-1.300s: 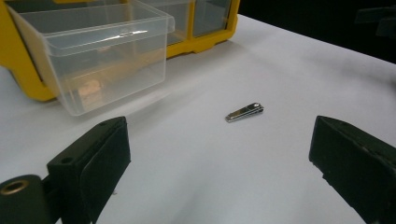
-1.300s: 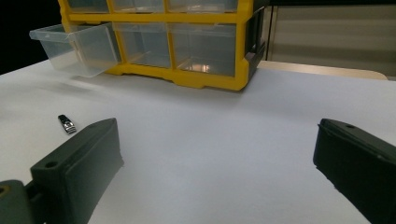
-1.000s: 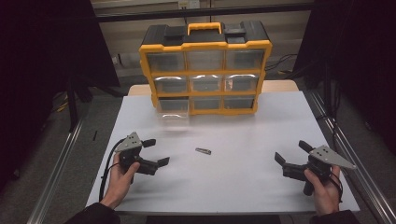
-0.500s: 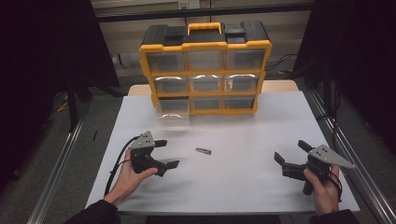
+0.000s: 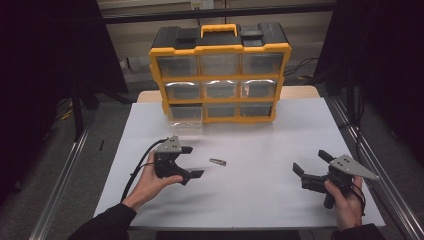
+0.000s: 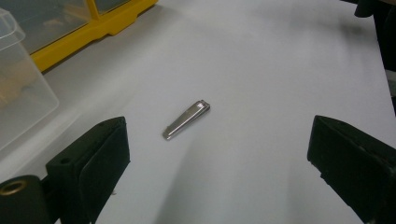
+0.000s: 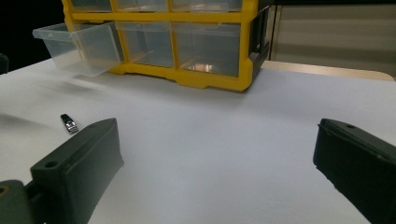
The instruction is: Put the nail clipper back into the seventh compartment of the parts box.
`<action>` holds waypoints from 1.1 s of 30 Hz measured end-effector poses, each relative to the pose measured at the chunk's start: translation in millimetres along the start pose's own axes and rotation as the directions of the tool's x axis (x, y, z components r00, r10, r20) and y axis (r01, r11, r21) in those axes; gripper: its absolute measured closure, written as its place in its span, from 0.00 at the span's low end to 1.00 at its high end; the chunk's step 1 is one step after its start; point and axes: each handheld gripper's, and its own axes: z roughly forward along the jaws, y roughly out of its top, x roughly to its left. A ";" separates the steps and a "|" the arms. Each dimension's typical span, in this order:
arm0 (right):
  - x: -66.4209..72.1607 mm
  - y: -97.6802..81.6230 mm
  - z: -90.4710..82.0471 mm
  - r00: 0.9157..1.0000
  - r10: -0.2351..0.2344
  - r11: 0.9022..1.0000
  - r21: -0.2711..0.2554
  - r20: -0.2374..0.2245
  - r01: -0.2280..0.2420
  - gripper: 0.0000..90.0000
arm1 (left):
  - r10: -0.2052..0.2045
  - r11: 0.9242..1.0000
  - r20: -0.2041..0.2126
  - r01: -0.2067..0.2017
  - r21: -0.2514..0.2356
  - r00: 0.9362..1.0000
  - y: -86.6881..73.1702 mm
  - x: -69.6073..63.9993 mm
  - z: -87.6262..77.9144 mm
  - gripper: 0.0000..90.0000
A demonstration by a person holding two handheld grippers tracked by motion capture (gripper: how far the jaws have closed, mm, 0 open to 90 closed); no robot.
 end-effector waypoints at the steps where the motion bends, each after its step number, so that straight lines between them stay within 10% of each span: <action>1: -0.3 0.0 -0.1 1.000 -0.002 1.000 0.000 -0.002 0.002 0.01 | -0.001 1.000 0.001 0.001 -0.001 1.000 0.7 -0.5 2.3 0.06; 20: -0.3 0.0 -0.2 1.000 -0.004 1.000 0.002 -0.006 0.004 0.01 | 0.101 0.985 0.027 -0.104 0.140 0.995 16.2 8.7 28.9 0.09; 33: 0.1 0.0 -0.2 1.000 -0.003 1.000 0.005 -0.006 0.003 0.01 | 0.186 0.952 0.086 -0.201 0.232 0.979 32.9 8.6 46.0 0.17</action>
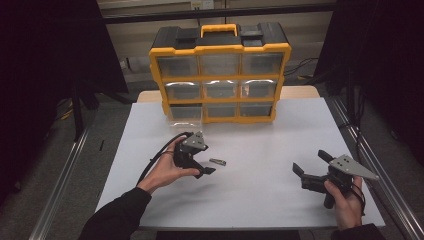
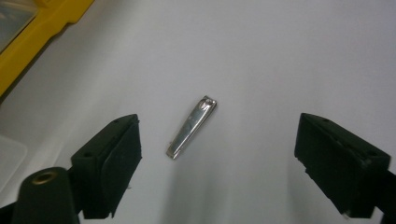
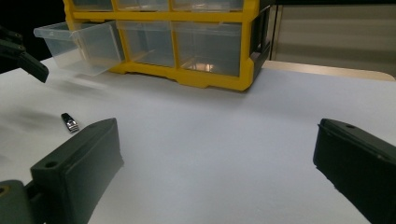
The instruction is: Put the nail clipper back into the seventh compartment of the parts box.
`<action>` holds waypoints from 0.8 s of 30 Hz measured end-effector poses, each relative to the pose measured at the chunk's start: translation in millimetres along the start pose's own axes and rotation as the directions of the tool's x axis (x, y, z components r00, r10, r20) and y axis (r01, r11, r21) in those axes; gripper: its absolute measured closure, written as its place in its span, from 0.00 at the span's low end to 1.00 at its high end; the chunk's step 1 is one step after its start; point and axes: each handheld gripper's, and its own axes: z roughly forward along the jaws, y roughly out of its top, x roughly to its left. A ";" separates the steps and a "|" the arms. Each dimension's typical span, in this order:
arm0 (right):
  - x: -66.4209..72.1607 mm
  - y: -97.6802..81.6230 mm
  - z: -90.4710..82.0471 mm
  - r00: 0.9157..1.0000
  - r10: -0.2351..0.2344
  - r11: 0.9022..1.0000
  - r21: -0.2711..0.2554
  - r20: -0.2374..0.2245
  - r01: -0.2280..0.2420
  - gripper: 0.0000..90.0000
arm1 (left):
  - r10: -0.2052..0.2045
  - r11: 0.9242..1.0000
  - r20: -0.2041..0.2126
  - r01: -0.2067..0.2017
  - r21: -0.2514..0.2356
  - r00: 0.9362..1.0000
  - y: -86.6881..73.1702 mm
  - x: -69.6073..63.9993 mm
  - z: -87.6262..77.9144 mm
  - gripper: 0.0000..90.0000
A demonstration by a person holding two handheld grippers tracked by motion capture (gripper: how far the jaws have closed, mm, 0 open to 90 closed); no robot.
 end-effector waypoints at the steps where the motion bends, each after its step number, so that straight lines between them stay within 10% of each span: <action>1: 0.0 0.0 0.0 1.000 0.000 1.000 0.000 0.001 0.000 0.01 | 0.010 1.000 0.014 -0.010 0.010 1.000 1.9 0.7 1.3 0.17; 24: -0.1 -0.3 0.2 1.000 -0.003 1.000 0.001 -0.005 0.003 0.01 | 0.037 0.990 0.061 -0.045 0.133 0.997 14.9 19.7 39.6 0.43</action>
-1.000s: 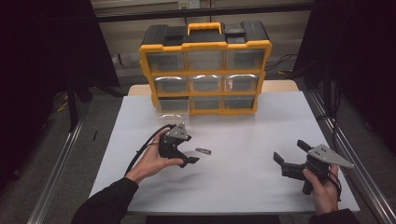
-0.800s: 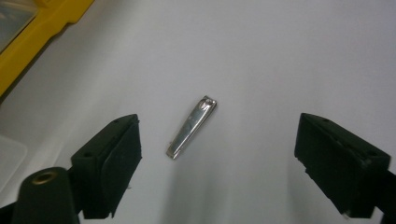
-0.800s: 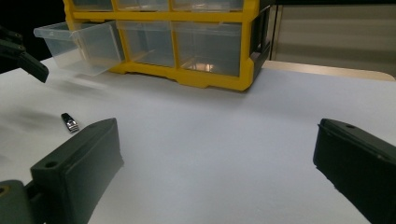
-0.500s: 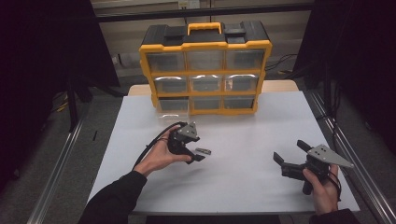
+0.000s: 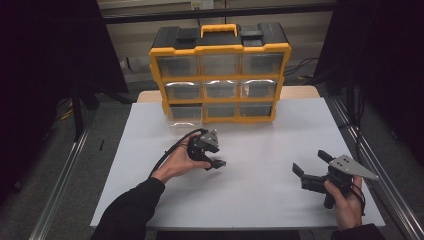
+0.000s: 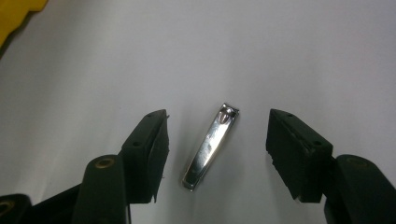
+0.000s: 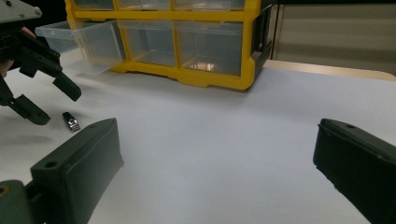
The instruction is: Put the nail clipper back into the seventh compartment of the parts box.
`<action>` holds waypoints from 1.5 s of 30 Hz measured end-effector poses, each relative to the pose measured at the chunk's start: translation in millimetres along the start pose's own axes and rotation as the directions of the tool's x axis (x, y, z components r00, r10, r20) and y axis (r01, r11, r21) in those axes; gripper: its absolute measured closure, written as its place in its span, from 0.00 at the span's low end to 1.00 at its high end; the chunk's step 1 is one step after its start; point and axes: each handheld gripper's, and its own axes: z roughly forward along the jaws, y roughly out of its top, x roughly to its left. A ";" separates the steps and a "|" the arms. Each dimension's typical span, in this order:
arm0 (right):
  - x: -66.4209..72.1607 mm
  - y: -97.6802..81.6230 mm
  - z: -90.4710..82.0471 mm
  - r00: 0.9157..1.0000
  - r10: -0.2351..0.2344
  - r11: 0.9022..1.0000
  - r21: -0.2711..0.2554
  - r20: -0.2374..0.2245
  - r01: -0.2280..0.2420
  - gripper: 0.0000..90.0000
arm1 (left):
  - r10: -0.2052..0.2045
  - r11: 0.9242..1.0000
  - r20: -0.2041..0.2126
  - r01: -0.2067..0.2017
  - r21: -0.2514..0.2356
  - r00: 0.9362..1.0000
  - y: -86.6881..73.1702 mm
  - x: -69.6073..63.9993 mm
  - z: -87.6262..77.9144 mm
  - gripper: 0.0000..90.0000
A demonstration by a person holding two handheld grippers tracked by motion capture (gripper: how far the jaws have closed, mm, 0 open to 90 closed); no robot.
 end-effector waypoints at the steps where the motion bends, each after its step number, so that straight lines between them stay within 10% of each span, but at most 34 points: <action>1: 0.1 0.0 0.0 1.000 0.002 1.000 0.001 0.000 -0.002 0.01 | 0.015 1.000 -0.026 -0.015 -0.005 1.000 0.3 -0.3 3.1 0.44; 27: -0.1 -0.6 -1.0 1.000 0.001 1.000 -0.001 0.002 -0.001 0.01 | 0.049 0.993 0.049 -0.054 0.104 0.998 12.5 4.1 20.6 0.72; 45: -0.6 -1.2 -4.4 1.000 0.001 1.000 0.000 0.006 -0.001 0.01 | -0.013 0.997 0.027 0.010 0.082 1.000 9.1 5.5 20.0 0.88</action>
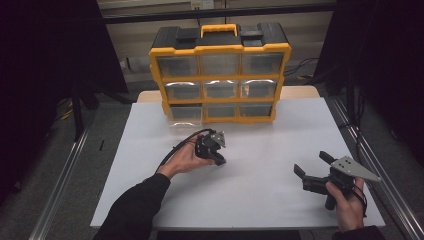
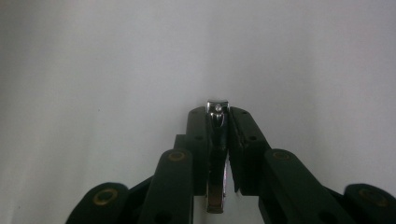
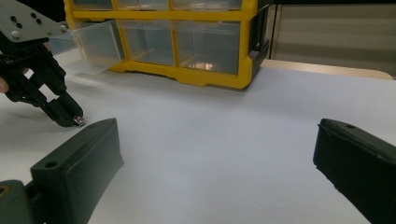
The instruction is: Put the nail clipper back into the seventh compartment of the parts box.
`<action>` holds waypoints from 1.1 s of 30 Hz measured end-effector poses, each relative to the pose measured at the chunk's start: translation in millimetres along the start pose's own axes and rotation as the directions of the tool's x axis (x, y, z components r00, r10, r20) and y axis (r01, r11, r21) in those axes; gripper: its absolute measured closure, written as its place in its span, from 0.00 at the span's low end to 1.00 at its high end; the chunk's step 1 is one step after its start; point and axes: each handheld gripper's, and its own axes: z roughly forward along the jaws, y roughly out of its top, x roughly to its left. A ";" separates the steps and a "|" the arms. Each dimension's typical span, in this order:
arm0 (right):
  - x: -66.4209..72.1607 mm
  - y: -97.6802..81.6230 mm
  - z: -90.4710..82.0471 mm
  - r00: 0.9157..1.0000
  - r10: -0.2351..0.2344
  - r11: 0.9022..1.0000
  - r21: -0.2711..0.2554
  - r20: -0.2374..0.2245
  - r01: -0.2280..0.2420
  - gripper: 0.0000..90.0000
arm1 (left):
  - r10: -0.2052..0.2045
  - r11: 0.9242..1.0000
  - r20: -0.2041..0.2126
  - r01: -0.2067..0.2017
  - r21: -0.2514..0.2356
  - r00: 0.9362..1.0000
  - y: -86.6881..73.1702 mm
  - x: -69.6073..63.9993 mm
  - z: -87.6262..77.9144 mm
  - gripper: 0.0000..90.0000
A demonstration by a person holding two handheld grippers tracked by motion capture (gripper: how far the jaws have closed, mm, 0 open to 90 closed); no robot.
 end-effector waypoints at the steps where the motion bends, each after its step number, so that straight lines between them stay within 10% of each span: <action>1: 0.0 0.0 0.1 1.000 -0.001 1.000 0.000 0.001 0.001 0.01 | 0.001 1.000 0.005 -0.001 0.001 1.000 -0.1 0.7 -0.4 0.88; 33: 0.0 0.1 0.2 1.000 -0.002 1.000 0.001 0.000 0.002 0.01 | -0.106 0.987 0.053 0.112 -0.117 0.993 -12.5 7.6 -21.0 0.88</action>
